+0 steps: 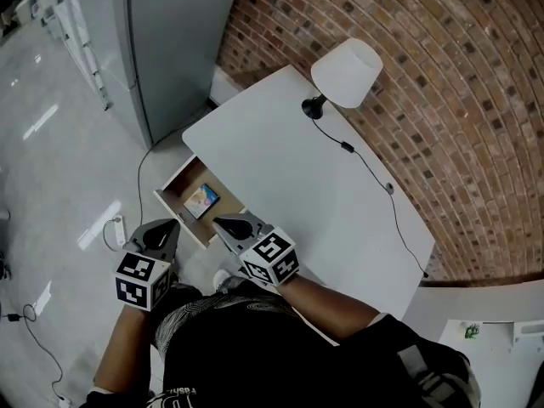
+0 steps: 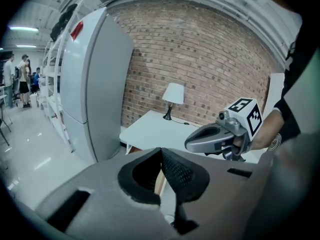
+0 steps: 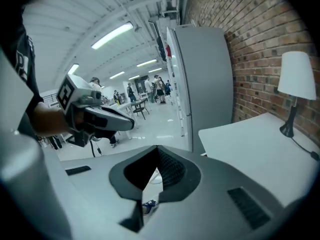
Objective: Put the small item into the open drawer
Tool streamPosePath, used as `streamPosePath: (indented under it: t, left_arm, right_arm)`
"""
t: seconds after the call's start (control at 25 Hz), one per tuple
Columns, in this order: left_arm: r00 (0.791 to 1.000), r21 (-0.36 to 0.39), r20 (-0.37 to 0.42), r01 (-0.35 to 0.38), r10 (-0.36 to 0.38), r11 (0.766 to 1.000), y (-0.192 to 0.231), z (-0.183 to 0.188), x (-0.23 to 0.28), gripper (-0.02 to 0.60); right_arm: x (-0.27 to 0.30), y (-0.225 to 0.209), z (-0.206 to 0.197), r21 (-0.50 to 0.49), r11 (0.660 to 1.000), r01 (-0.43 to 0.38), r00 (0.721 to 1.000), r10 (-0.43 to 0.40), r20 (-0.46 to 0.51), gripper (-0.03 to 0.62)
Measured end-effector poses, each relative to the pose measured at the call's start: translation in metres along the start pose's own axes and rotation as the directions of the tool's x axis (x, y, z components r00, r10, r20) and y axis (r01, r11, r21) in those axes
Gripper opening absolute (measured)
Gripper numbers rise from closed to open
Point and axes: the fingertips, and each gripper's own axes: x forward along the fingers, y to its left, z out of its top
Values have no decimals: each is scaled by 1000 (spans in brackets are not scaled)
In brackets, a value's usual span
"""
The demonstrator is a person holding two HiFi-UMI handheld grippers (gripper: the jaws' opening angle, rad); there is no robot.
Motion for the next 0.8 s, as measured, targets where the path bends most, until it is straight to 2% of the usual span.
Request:
streamPosePath:
  t: [0.16, 0.48, 0.8]
  left_arm:
    - [999, -21, 51, -15, 16, 1000, -25, 11, -15, 17]
    - [989, -31, 133, -56, 59, 998, -70, 21, -38, 17]
    - [990, -45, 129, -48, 54, 998, -79, 9, -54, 17]
  right_arm:
    - [-38, 16, 8, 29, 998, -61, 997, 59, 53, 5]
    - [-91, 17, -1, 38, 997, -63, 994, 59, 93, 5]
    - [-117, 28, 1, 36, 999, -23, 992, 19, 122, 5]
